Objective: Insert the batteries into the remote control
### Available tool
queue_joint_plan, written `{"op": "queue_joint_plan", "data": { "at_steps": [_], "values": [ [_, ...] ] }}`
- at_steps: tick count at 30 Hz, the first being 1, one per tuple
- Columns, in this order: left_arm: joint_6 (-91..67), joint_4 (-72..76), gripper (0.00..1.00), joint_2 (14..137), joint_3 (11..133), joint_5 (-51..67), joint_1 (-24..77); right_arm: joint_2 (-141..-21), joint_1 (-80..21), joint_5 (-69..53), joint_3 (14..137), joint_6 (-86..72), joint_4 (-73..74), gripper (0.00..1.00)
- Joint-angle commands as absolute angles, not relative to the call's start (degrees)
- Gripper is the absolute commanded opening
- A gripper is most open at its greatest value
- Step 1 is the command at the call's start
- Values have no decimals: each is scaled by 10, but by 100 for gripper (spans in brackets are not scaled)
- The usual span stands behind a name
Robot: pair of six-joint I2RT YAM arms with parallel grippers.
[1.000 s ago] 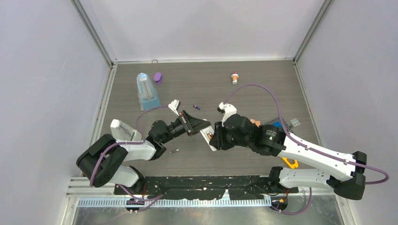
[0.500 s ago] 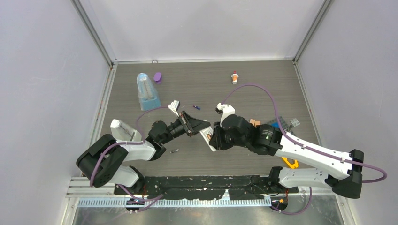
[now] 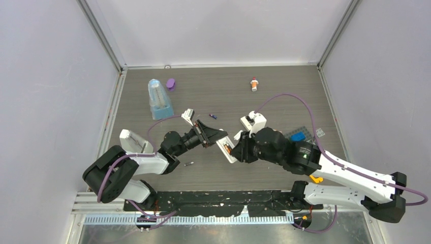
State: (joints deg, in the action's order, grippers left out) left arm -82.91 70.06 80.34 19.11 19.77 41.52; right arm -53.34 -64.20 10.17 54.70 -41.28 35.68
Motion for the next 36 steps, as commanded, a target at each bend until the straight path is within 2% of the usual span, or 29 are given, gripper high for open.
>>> {"op": "queue_joint_plan", "data": {
  "at_steps": [1, 7, 13, 19, 24, 27, 30, 33, 36],
  "values": [
    [-830, 749, 0, 790, 191, 186, 417, -490, -640, 127, 521, -457, 292, 27],
    [-809, 752, 0, 781, 188, 192, 417, -467, -640, 144, 504, -450, 282, 34],
    [-771, 737, 0, 762, 197, 231, 417, -508, -640, 161, 525, -390, 308, 38],
    [-718, 682, 0, 726, 204, 274, 417, -550, -640, 164, 532, -367, 316, 37],
    [-680, 609, 0, 684, 210, 272, 417, -562, -640, 171, 528, -374, 311, 30],
    [-670, 584, 0, 668, 209, 261, 417, -565, -639, 171, 527, -374, 311, 29],
    [-657, 546, 0, 652, 208, 243, 418, -557, -640, 170, 525, -378, 310, 36],
    [-635, 477, 0, 627, 206, 208, 418, -531, -640, 170, 527, -382, 305, 50],
    [-615, 397, 0, 592, 202, 157, 418, -510, -639, 193, 525, -384, 304, 57]
  ]
}}
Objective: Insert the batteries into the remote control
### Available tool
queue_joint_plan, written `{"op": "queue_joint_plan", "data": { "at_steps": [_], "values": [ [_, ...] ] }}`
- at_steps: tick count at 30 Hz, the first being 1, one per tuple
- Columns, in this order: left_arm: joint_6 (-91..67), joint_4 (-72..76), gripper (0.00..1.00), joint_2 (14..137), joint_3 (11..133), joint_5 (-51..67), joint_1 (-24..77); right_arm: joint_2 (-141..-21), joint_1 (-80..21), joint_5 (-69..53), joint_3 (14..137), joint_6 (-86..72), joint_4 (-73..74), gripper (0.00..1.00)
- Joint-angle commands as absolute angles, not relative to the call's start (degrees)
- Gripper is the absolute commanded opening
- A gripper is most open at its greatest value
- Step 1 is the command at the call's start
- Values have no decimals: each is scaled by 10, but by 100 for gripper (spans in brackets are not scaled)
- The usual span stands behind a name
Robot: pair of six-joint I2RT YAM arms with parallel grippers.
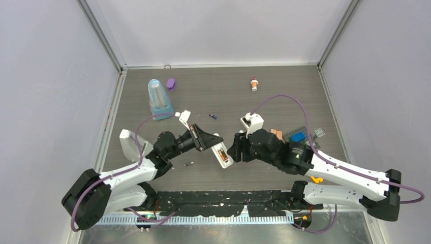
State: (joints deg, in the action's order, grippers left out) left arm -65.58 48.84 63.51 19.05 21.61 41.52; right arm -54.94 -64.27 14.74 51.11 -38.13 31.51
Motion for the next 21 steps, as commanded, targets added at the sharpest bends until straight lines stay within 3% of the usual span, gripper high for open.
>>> {"op": "queue_joint_plan", "data": {
  "at_steps": [1, 10, 12, 21],
  "values": [
    [-608, 380, 0, 581, 200, 143, 418, -504, -638, 200, 524, -385, 306, 60],
    [-635, 334, 0, 560, 170, 50, 417, -553, -611, 185, 487, -381, 301, 63],
    [-659, 351, 0, 590, 169, 31, 418, -563, -611, 182, 477, -379, 290, 67],
    [-682, 555, 0, 820, 207, -13, 451, -588, -611, 203, 447, -409, 290, 68]
  ]
}}
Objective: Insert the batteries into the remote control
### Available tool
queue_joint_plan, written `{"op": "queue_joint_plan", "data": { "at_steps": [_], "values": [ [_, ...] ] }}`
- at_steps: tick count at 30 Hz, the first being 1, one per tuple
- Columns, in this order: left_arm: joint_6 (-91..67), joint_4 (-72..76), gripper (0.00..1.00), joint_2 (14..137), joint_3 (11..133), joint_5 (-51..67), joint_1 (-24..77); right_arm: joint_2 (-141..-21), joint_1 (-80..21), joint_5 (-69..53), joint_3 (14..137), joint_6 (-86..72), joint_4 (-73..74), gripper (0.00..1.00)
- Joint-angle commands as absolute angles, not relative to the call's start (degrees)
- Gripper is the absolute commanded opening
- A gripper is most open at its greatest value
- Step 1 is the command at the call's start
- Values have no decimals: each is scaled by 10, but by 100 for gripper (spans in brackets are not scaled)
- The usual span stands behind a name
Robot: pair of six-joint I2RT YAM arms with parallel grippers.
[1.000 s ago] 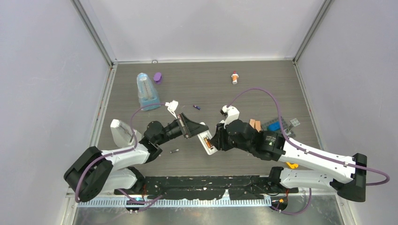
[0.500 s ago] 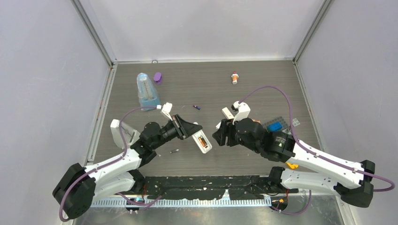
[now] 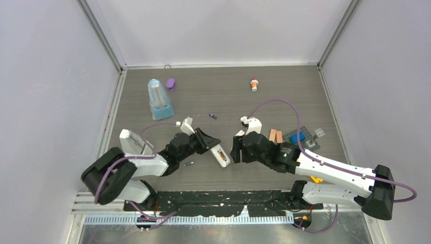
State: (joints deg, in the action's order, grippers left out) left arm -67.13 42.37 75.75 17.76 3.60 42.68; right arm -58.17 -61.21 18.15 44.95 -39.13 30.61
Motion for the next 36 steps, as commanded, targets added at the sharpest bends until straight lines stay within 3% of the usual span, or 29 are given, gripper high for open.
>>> {"op": "queue_joint_plan", "data": {
  "at_steps": [1, 9, 17, 21, 22, 24, 30, 33, 36],
  "values": [
    [-683, 572, 0, 841, 209, -32, 458, -595, -607, 207, 447, -418, 299, 68],
    [-719, 683, 19, 970, 188, -108, 477, -641, -570, 204, 447, -443, 320, 68],
    [-718, 763, 57, 1013, 143, -124, 477, -656, -539, 190, 440, -433, 297, 68],
    [-719, 726, 74, 992, 132, -126, 477, -681, -515, 183, 448, -413, 282, 68],
    [-729, 702, 86, 980, 132, -125, 477, -687, -511, 175, 450, -408, 271, 68],
    [-739, 647, 93, 958, 133, -120, 477, -707, -498, 163, 459, -389, 251, 68],
    [-755, 404, 99, 859, 155, -139, 476, -794, -473, 143, 510, -298, 201, 63],
    [-743, 250, 100, 807, 184, -156, 476, -847, -471, 149, 535, -240, 183, 51],
    [-740, 173, 100, 771, 197, -178, 476, -894, -471, 166, 559, -192, 168, 45]
  ]
}}
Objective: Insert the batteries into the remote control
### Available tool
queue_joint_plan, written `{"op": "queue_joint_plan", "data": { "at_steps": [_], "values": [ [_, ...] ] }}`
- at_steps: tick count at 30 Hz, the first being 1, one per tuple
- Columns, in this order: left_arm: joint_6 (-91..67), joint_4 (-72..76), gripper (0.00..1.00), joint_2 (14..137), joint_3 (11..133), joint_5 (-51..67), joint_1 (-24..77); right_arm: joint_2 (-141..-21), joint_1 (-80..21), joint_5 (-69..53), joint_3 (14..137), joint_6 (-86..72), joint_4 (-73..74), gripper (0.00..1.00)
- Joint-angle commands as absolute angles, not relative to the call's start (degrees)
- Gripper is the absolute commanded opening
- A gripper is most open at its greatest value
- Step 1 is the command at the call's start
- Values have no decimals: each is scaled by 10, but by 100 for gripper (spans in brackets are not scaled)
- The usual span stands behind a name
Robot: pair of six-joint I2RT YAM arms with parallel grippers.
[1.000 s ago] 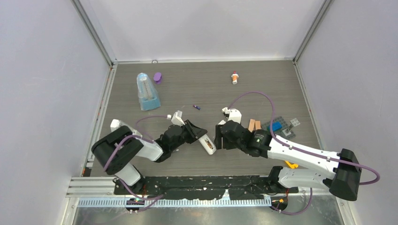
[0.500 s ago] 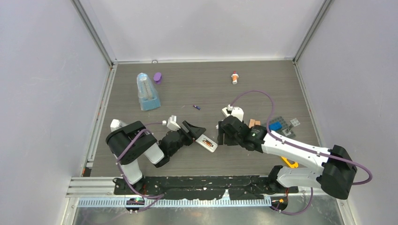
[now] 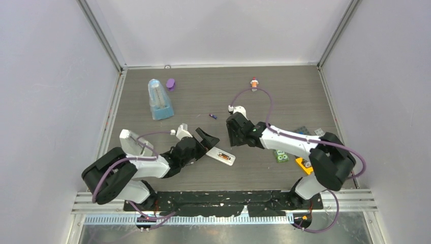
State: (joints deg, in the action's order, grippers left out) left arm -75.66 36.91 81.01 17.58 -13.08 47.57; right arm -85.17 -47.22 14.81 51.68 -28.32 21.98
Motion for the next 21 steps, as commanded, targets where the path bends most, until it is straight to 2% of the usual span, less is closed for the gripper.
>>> {"op": "queue_joint_plan", "data": {
  "at_steps": [1, 9, 21],
  "values": [
    [-742, 160, 100, 762, 195, -184, 476, -903, -471, 175, 564, -184, 165, 43],
    [-729, 49, 100, 681, 205, -247, 476, -991, -462, 194, 617, -125, 178, 38],
    [-687, 37, 100, 629, 206, -253, 476, -1038, -457, 200, 638, -117, 205, 31]
  ]
}}
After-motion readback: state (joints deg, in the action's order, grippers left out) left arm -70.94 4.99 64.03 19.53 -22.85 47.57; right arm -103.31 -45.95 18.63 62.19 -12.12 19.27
